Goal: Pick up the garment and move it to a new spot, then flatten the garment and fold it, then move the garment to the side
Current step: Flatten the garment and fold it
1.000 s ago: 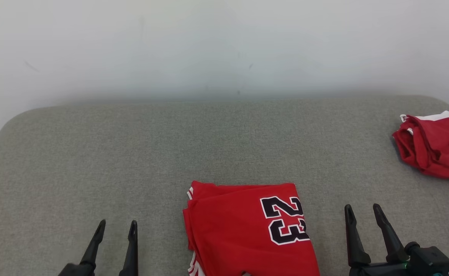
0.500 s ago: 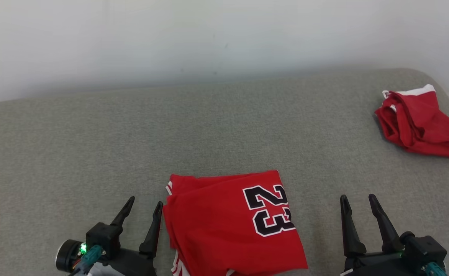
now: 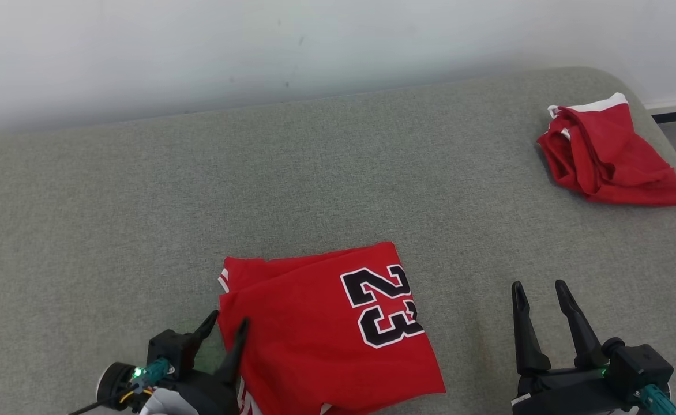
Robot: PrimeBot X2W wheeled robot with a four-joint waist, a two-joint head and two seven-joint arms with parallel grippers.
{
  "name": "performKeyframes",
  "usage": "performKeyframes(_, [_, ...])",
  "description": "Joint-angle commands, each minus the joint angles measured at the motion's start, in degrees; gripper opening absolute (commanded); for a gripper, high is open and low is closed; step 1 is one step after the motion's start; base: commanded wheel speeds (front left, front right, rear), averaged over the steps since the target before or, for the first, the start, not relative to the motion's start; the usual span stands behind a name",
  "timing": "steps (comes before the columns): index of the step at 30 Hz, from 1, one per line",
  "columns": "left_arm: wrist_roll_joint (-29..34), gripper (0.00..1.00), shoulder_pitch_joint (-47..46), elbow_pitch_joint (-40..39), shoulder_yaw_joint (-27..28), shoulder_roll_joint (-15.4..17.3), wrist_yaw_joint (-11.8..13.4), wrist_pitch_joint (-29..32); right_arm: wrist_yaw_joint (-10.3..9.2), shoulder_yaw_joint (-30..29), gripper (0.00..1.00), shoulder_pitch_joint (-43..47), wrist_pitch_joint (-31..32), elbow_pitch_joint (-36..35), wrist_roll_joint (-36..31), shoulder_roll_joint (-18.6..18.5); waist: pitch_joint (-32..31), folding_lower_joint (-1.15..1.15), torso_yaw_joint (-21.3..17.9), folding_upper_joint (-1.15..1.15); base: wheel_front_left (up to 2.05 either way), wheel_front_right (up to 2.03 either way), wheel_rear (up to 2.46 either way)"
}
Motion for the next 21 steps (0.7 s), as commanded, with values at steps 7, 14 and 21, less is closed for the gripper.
performKeyframes(7, [-1.12,0.0,-3.26,0.38,-0.95,1.15,0.12,-0.14,-0.17,-0.28,1.0,-0.67,-0.05,-0.62,-0.55,0.2,0.05,-0.01,-0.06,0.0,0.0,0.0,0.0])
performKeyframes(14, [-0.62,0.0,-6.03,-0.14,-0.66,1.59,0.12,-0.14,-0.17,-0.21,1.0,-0.86,-0.05,-0.41,-0.49,0.24,-0.04,-0.01,-0.23,0.0,0.0,0.0,0.0])
performKeyframes(21, [0.12,1.0,-7.17,1.88,-1.34,1.7,0.12,-0.15,-0.17,-0.26,1.0,-0.73,-0.05,-0.15,-0.17,0.31,-0.01,-0.01,-0.9,0.0,0.0,0.0,0.0])
